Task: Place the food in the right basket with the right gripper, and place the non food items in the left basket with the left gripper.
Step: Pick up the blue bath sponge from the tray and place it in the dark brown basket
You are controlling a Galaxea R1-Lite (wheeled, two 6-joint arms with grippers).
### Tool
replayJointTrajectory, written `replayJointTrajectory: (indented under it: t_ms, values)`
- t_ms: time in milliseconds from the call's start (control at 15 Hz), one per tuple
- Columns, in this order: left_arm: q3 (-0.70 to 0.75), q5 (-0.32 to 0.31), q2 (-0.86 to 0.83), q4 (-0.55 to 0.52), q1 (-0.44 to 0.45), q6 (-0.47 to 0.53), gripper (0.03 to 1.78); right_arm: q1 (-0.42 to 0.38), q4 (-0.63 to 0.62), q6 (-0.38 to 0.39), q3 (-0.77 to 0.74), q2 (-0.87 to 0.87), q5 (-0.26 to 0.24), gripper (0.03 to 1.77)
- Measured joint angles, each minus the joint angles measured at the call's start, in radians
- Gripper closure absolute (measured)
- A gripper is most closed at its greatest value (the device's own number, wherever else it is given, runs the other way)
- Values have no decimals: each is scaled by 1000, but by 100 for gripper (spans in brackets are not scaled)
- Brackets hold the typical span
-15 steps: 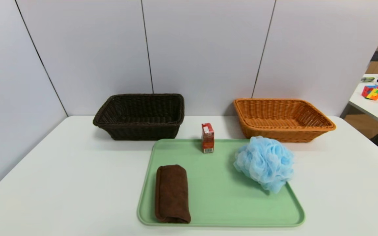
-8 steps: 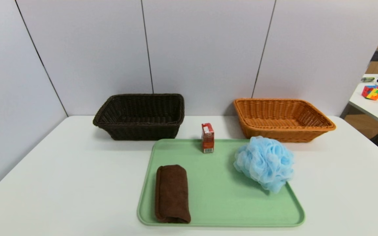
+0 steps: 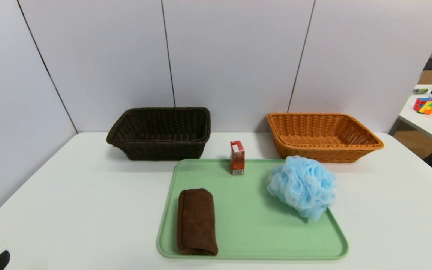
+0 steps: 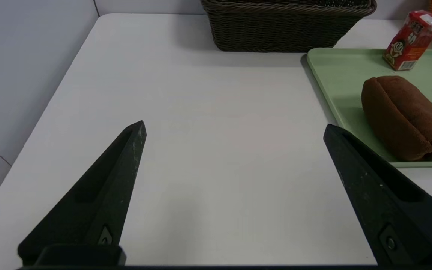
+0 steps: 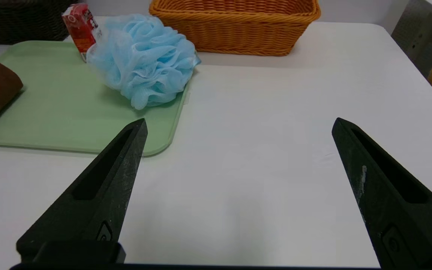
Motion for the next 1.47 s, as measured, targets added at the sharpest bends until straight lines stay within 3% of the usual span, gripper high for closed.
replayJointTrajectory:
  t_ms: [400, 667, 1133, 1467]
  values:
    - [-235, -33, 362, -1, -1, 3, 12, 4, -5, 14, -147, 281, 2, 10]
    - [-333, -36, 556, -10, -48, 10, 12, 4, 1, 14, -167, 362, 7, 10]
    - [-524, -34, 858, -71, -316, 10, 12, 4, -6, 14, -146, 407, 72, 10]
    - [-679, -30, 1121, -147, -548, 7, 12, 4, -9, 9, -151, 445, 78, 10]
